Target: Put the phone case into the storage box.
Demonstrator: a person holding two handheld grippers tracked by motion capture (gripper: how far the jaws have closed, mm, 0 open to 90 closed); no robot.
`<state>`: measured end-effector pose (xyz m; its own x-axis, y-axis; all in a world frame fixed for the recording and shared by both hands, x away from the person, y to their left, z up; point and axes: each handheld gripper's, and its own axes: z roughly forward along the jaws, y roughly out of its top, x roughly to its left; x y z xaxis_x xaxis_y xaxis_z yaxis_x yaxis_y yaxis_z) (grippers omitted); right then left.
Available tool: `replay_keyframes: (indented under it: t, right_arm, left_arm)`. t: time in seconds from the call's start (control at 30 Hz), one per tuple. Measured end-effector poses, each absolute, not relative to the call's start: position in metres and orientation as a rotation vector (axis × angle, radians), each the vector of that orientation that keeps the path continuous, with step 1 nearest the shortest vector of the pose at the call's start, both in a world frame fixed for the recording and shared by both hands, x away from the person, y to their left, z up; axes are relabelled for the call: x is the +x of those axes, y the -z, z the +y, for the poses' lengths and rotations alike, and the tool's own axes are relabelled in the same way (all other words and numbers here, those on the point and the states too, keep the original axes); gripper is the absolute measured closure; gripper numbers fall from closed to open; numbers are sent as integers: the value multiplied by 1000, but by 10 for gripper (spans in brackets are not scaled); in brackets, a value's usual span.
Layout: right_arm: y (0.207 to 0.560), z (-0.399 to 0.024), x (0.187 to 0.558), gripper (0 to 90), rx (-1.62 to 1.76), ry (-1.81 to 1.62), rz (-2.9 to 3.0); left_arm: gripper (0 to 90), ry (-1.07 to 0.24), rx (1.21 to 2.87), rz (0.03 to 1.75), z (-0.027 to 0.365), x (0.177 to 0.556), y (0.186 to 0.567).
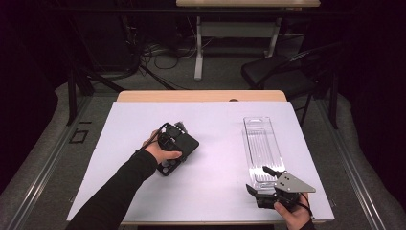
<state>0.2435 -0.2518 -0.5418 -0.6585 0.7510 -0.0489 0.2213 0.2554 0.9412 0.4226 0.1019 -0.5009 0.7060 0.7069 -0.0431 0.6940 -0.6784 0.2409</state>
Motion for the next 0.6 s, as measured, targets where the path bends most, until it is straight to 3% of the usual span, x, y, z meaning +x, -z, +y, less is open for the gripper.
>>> replay_keyframes:
  t: [0.6]
  right_arm:
    - [520,-218,257,143,859,-1381,2109]
  left_arm:
    - [146,-83,2704,1005,101,401,466]
